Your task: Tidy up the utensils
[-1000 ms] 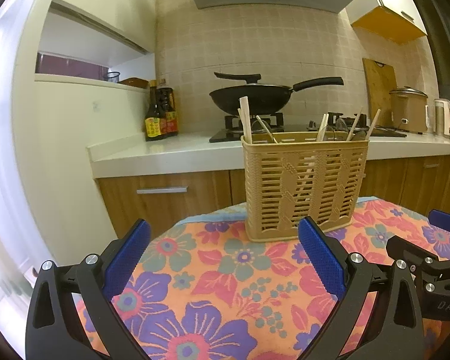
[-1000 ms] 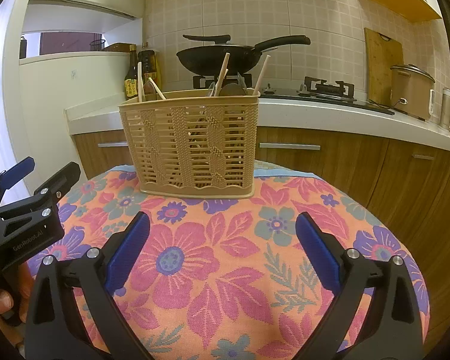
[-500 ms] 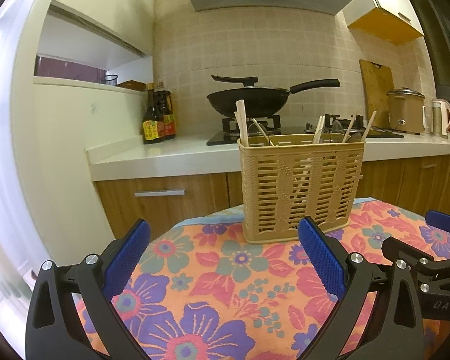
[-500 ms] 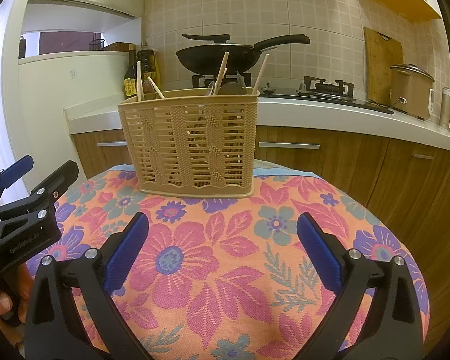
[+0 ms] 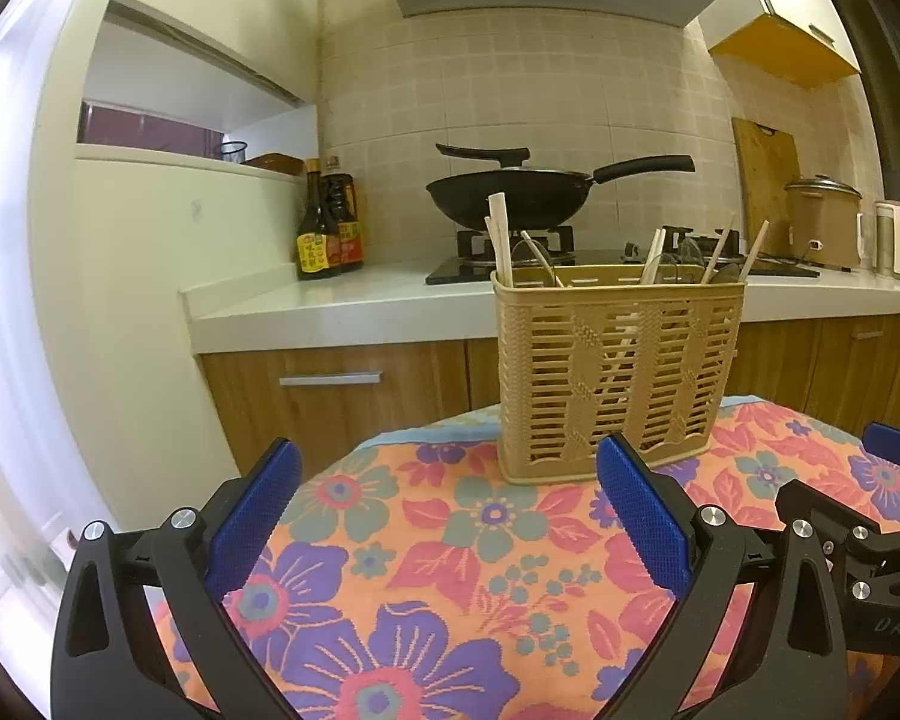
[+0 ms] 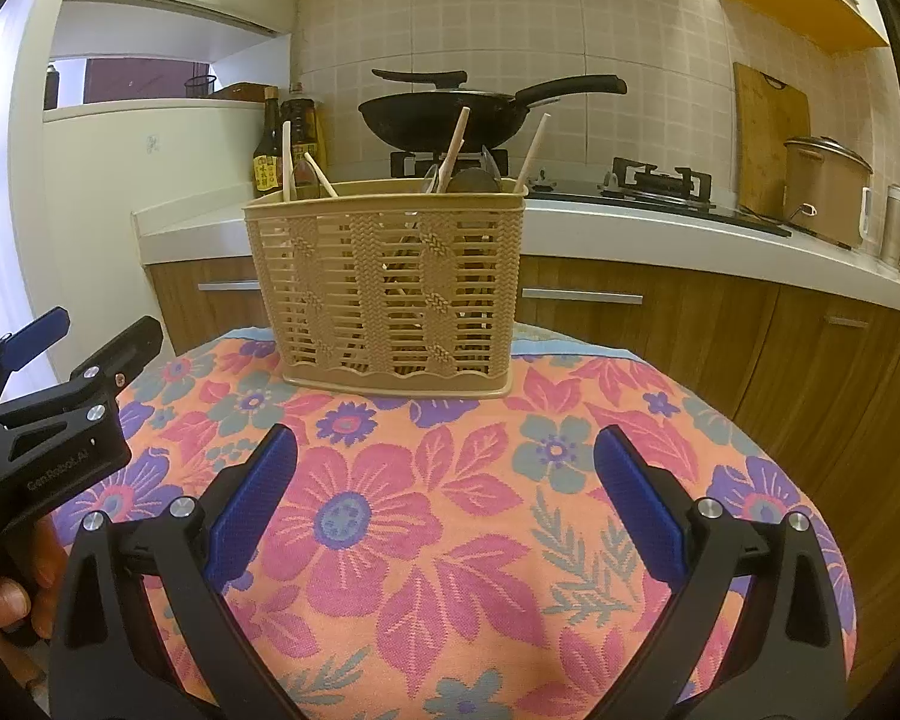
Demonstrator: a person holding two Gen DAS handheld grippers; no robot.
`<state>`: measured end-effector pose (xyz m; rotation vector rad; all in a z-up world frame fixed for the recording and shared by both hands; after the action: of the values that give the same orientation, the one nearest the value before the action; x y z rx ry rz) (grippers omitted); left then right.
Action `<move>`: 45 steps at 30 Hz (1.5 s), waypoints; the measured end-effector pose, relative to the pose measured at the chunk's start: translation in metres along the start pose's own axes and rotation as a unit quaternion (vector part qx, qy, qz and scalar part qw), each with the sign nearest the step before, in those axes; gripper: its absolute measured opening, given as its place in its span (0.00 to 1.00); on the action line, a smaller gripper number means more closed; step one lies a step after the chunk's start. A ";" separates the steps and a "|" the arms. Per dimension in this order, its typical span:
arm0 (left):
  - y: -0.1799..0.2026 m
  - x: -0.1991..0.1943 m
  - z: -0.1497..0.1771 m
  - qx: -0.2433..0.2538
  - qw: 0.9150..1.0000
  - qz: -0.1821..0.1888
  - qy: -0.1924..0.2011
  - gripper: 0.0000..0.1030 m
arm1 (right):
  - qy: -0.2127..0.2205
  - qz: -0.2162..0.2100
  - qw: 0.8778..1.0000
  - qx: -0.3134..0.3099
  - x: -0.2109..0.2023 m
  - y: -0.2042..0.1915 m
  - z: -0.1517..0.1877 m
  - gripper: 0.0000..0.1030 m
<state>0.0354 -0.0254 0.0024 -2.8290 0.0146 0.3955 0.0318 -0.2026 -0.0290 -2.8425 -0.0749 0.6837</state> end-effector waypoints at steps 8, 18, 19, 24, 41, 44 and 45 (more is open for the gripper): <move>0.000 0.000 0.000 -0.002 1.000 0.003 -0.002 0.93 | 0.000 0.000 1.000 -0.001 -0.001 0.000 0.000 0.92; 0.001 0.001 0.001 -0.005 1.000 0.007 -0.005 0.93 | -0.003 0.000 1.000 -0.004 0.001 0.000 0.001 0.92; 0.001 0.002 0.001 -0.005 1.000 0.008 -0.005 0.93 | -0.003 0.000 1.000 -0.004 0.000 0.001 0.001 0.92; 0.001 0.003 0.001 -0.006 1.000 0.008 -0.006 0.93 | -0.003 0.000 1.000 -0.004 0.001 0.000 0.001 0.92; 0.005 0.001 0.001 -0.005 1.000 0.025 -0.004 0.93 | -0.006 0.001 1.000 -0.003 0.001 0.001 0.000 0.92; 0.006 0.000 0.001 -0.005 1.000 0.027 -0.004 0.93 | -0.007 0.002 1.000 -0.003 0.001 0.001 0.000 0.92; 0.006 0.000 0.002 -0.006 1.000 0.029 -0.005 0.93 | -0.007 0.002 1.000 -0.002 0.001 0.002 0.000 0.92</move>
<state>0.0351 -0.0306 -0.0008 -2.8439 0.0923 0.4224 0.0327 -0.2040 -0.0300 -2.8428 -0.0722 0.7047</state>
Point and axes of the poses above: each gripper's, at about its wrist camera, not at the fingertips, and x roughly the way its jaws point, y to its right, z to its underside, the point moved 4 cm from there along x, roughly the way its jaws point, and after that the axes turned 11 degrees about x, right-handed, at the moved point
